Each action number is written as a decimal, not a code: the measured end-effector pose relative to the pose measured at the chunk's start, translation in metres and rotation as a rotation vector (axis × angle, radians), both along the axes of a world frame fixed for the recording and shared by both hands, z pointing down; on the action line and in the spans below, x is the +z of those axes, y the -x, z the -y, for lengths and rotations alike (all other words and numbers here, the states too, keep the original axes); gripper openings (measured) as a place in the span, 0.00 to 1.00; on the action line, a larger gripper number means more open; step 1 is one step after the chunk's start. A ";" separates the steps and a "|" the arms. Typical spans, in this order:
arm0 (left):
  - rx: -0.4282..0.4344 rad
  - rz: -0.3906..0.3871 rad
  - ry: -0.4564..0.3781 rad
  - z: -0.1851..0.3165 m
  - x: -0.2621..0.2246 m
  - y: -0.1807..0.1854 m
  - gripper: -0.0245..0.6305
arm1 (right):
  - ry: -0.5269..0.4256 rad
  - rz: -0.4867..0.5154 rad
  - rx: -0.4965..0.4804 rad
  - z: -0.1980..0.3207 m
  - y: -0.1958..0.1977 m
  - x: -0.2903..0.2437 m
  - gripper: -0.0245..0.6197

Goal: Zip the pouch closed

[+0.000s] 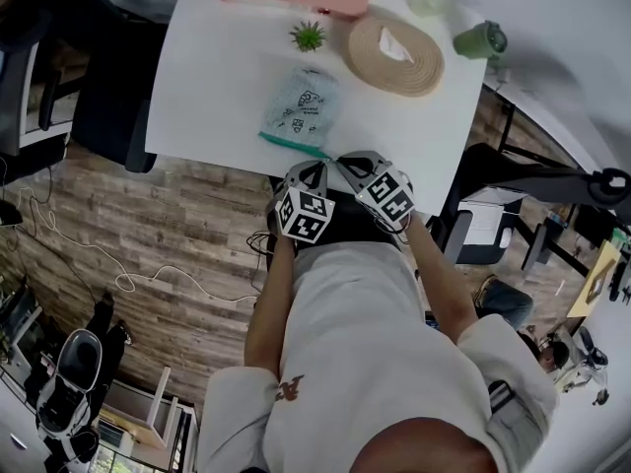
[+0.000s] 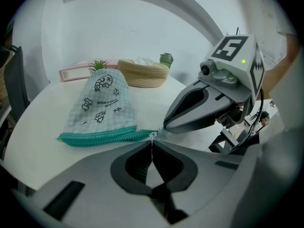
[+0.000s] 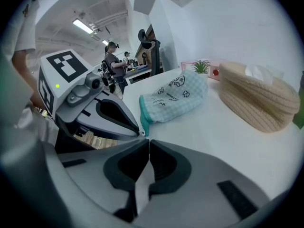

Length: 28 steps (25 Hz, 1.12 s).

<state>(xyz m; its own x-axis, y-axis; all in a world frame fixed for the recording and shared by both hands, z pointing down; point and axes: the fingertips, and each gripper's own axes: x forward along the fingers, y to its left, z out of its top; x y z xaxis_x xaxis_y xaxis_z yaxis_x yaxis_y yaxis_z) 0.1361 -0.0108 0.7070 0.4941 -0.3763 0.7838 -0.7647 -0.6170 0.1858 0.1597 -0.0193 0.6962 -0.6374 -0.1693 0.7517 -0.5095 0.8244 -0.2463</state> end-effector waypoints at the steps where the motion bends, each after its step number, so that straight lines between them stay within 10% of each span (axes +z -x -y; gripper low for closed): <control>1: -0.004 -0.004 0.003 0.000 0.000 0.000 0.04 | -0.001 0.000 -0.002 0.000 0.000 -0.001 0.05; 28: -0.079 0.008 0.005 0.016 0.000 0.030 0.03 | -0.035 -0.060 0.008 0.004 -0.013 0.000 0.05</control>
